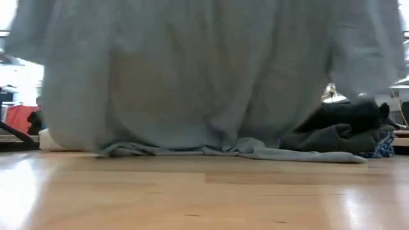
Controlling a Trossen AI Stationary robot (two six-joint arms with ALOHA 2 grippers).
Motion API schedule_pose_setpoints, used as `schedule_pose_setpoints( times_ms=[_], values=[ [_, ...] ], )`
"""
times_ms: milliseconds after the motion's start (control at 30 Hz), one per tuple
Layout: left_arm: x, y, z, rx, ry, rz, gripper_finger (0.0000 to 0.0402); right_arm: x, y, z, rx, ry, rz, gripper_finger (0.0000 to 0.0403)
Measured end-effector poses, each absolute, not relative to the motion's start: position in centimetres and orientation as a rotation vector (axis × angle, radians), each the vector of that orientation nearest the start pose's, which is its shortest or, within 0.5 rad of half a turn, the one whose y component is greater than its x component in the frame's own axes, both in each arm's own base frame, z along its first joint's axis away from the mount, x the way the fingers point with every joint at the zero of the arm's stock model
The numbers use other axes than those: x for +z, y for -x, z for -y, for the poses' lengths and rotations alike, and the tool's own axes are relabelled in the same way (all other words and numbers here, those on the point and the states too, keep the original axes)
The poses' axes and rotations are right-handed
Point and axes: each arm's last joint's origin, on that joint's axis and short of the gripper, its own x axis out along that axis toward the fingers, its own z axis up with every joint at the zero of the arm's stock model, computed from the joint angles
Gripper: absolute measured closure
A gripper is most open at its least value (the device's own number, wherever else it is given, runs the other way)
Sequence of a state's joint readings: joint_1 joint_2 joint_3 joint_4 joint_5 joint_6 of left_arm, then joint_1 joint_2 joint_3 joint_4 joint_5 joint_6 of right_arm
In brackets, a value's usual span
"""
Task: Fold laundry
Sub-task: Fold the gray shirt
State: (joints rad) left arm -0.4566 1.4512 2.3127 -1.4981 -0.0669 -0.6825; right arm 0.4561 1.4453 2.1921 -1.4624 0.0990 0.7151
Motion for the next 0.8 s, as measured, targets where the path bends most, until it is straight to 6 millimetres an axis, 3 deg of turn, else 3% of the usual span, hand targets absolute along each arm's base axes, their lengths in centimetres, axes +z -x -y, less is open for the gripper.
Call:
schedule_pose_setpoints(
  times_ms=[233,500,633,800],
  values=[
    [46.1,-19.8,14.4,-0.074,0.453,-1.089,0.0397,45.1,-20.6,-14.7,0.036,-0.448,-1.036,0.0401],
    [37.1,-21.1,20.3,-0.037,0.576,-1.269,0.0397,36.5,-23.4,-21.2,0.194,-0.598,-1.128,0.0401],
    [34.1,-21.4,21.2,-0.022,0.647,-1.323,0.0397,33.2,-24.0,-22.0,0.249,-0.655,-1.168,0.0401],
    [32.5,-22.0,20.3,0.069,0.674,-1.349,0.0397,31.2,-24.4,-20.1,0.160,-0.612,-1.267,0.0401]
  ],
)
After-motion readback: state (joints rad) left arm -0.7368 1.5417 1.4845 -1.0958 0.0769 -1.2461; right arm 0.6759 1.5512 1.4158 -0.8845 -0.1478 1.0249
